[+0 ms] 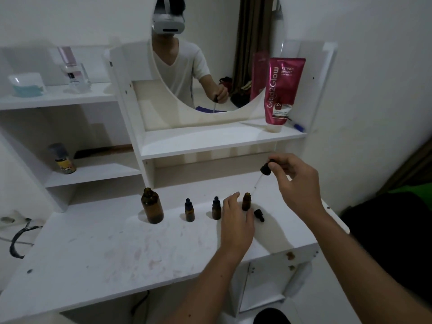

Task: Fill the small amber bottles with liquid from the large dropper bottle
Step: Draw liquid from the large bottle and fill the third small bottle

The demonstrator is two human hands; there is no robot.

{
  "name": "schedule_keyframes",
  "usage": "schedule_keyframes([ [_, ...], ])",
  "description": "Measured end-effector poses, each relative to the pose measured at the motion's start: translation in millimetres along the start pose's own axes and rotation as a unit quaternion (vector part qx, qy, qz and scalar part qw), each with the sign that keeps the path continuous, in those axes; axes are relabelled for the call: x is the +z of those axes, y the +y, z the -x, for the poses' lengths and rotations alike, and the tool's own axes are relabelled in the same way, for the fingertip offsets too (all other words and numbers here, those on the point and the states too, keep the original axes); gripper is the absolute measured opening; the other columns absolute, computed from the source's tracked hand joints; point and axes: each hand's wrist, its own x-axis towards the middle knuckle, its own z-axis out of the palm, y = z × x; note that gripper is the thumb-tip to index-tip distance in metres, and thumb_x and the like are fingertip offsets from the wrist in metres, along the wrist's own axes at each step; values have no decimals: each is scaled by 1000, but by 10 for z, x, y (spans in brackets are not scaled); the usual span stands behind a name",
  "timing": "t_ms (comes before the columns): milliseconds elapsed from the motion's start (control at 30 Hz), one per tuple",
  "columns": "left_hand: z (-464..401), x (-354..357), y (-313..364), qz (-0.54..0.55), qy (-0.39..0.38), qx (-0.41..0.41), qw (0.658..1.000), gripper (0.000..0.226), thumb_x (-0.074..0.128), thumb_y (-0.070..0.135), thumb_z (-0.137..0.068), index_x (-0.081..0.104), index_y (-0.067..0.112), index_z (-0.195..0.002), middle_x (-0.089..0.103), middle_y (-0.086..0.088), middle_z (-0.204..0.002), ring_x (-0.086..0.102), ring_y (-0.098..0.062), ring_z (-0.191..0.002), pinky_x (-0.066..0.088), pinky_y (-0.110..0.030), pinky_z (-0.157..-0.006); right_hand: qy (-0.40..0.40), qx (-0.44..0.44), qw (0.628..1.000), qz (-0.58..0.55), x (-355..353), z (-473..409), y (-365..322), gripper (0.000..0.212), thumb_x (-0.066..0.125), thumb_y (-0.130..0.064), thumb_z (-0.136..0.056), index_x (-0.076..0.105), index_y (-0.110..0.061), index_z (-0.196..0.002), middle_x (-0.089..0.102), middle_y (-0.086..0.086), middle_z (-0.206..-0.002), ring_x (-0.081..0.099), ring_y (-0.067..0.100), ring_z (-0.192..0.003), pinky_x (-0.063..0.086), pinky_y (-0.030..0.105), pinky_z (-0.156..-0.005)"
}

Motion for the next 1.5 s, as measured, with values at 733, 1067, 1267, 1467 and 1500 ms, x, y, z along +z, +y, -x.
schedule_keyframes([
  [733, -138, 128, -118, -26, 21, 9, 999, 22, 53, 21, -102, 56, 25, -124, 61, 14, -118, 56, -7, -113, 51, -32, -98, -56, 33, 998, 14, 349, 61, 343, 11, 72, -6, -95, 77, -15, -96, 77, -8, -92, 71, 1, -87, 48, 5, -80],
  [1067, -143, 135, -137, -25, 16, 2, 1000, 24, 53, 23, -104, 56, 26, -128, 60, 12, -123, 55, -8, -117, 51, -34, -101, -72, -2, 996, 49, 393, 75, 383, 13, 71, -2, -94, 76, -14, -95, 73, -10, -90, 70, -1, -89, 49, 5, -80],
  [1267, -137, 122, -131, -25, 17, 5, 1000, 24, 53, 23, -103, 56, 27, -126, 60, 14, -122, 55, -7, -116, 51, -33, -99, -73, -3, 996, 57, 394, 88, 382, 13, 70, -1, -94, 76, -12, -93, 73, -10, -89, 70, -1, -88, 49, 5, -79],
  [1467, -131, 121, -129, -24, 16, 1, 1000, 24, 53, 25, -104, 56, 27, -128, 60, 15, -122, 56, -7, -116, 52, -33, -98, -68, -7, 996, 62, 412, 85, 350, 14, 71, 0, -94, 76, -13, -94, 73, -11, -88, 70, 0, -88, 50, 5, -80],
  [1500, -133, 120, -130, -25, 15, -2, 1000, 25, 52, 26, -104, 56, 26, -128, 60, 14, -123, 56, -8, -116, 52, -33, -98, -68, -3, 996, 59, 405, 88, 337, 13, 71, -2, -95, 77, -14, -97, 73, -12, -89, 70, -1, -89, 50, 5, -80],
])
